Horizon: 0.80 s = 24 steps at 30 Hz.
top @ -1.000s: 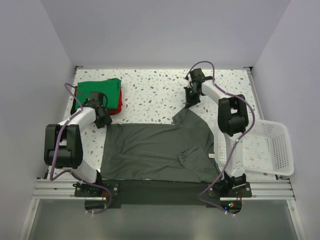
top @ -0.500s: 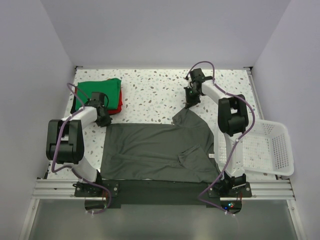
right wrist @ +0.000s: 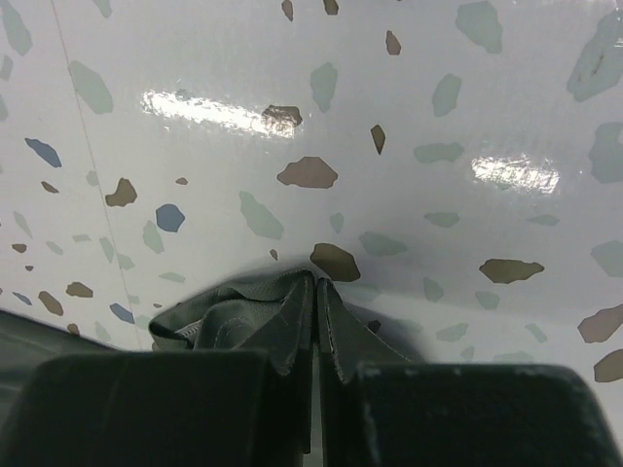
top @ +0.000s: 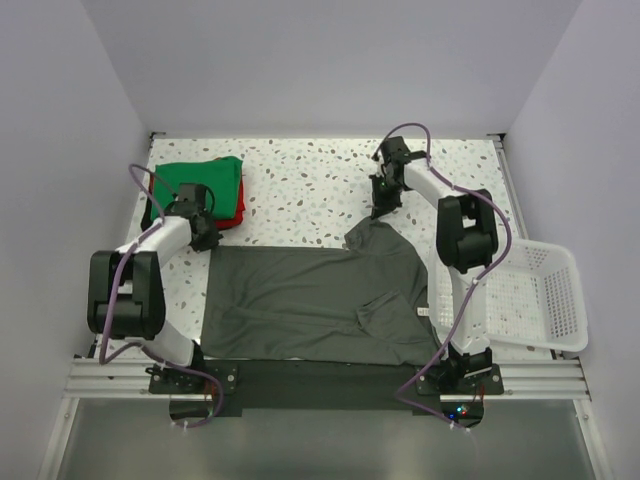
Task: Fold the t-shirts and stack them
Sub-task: Fold the tshirt
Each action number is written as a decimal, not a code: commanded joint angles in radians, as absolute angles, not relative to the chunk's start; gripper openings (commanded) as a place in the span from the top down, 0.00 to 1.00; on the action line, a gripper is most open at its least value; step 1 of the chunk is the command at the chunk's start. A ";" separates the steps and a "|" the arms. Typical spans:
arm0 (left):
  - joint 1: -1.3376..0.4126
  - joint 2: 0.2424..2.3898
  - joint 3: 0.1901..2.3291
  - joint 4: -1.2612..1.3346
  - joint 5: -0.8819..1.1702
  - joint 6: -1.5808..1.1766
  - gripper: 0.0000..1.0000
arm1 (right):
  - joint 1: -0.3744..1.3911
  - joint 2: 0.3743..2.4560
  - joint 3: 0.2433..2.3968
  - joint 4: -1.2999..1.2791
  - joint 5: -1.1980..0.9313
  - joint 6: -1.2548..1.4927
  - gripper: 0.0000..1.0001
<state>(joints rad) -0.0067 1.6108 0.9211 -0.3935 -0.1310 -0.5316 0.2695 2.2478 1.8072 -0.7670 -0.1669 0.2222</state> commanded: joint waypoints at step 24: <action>0.000 1.572 1.065 -0.364 -0.066 -0.387 1.00 | 0.241 2.335 2.353 -0.904 -0.118 0.278 1.00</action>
<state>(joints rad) -0.0067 1.5898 1.0397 -0.4023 -0.0887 -0.4221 0.2504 2.3840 2.3379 -0.8883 -0.1211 0.2756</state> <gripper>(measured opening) 0.012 0.014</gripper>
